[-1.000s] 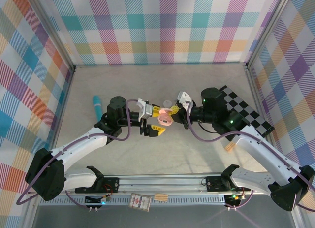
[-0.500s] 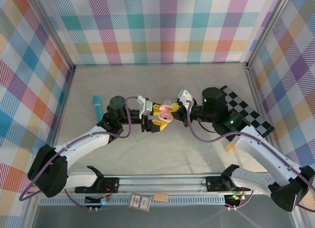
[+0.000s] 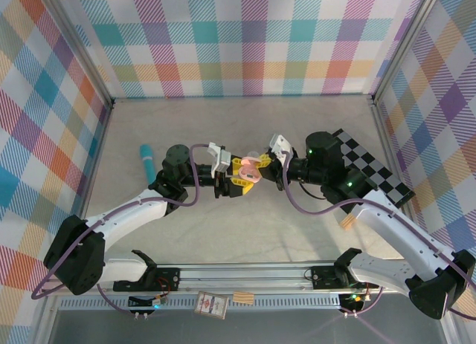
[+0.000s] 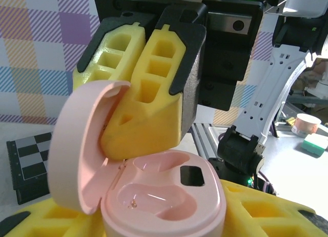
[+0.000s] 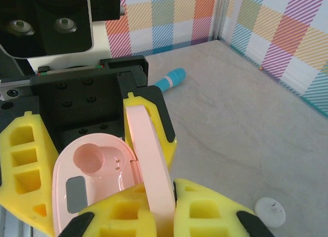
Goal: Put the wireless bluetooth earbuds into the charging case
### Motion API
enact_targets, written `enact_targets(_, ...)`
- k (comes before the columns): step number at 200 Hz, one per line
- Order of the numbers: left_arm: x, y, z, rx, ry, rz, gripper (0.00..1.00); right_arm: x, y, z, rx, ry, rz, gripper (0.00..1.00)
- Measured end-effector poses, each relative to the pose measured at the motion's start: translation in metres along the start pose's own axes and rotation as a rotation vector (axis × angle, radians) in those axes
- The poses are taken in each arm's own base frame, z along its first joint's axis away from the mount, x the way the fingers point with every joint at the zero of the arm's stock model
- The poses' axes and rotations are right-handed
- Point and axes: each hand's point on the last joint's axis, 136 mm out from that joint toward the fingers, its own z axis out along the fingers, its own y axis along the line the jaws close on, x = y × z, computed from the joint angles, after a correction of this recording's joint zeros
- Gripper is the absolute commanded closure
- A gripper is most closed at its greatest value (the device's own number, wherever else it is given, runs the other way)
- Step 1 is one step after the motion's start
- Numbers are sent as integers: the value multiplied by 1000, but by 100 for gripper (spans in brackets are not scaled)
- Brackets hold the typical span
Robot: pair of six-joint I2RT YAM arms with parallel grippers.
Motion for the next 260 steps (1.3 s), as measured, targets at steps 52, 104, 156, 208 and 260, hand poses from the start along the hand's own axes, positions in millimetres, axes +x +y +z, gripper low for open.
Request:
enact_targets(52, 1, 1, 0, 1, 3, -4, 51, 1, 0, 0, 0, 2, 1, 98)
enact_targets(104, 1, -1, 0, 12, 1, -7, 62, 0, 0, -1, 2, -4, -1, 98)
enact_targets(156, 0, -2, 1, 16, -4, 2, 65, -2, 0, -2, 4, -9, -2, 82)
enact_targets(208, 0, -1, 1, 11, -4, 7, 65, -5, 2, -8, 7, -27, 15, 46)
enact_targets(260, 7, 4, 1, -12, 3, 0, 65, -13, 10, -25, 12, -91, 23, 28)
